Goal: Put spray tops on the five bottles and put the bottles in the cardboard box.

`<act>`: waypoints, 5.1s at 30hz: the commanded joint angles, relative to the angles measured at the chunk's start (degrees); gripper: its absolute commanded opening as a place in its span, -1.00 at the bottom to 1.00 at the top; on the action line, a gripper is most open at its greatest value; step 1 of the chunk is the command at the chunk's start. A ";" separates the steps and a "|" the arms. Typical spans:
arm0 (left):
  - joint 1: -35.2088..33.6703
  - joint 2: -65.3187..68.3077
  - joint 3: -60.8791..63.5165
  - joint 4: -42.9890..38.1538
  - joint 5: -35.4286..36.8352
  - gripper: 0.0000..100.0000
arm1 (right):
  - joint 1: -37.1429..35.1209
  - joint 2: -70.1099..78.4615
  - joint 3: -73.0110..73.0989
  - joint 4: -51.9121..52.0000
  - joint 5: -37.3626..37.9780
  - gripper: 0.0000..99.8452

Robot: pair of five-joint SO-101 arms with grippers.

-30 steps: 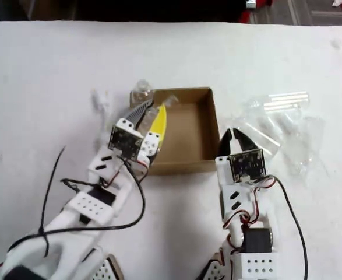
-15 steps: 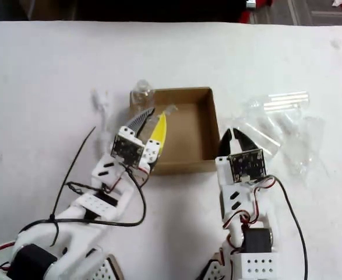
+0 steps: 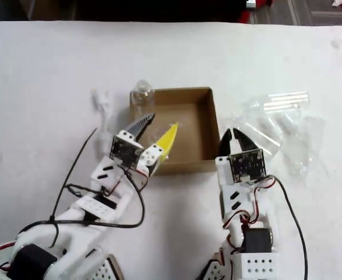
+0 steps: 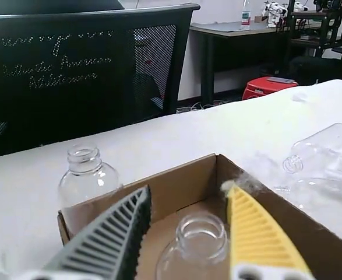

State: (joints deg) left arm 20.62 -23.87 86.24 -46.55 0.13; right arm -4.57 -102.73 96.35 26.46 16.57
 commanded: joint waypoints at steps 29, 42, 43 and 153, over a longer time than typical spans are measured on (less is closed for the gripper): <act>-1.89 -40.84 1.14 29.80 12.57 -0.59 | -0.22 -0.13 0.53 -0.13 0.79 -0.96; -17.98 -57.89 -12.84 69.98 20.92 -0.59 | -0.22 -0.13 0.53 0.13 0.70 -0.96; -18.68 -56.75 -13.45 70.33 19.78 -0.59 | -0.22 -0.13 0.53 0.22 0.70 -0.96; -26.07 -41.19 -0.79 40.53 -6.51 -0.84 | 13.32 164.70 -172.66 70.99 78.51 -0.56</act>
State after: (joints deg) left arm -4.97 -65.19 86.24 -4.18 -5.76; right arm 9.49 61.85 -74.02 96.88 94.37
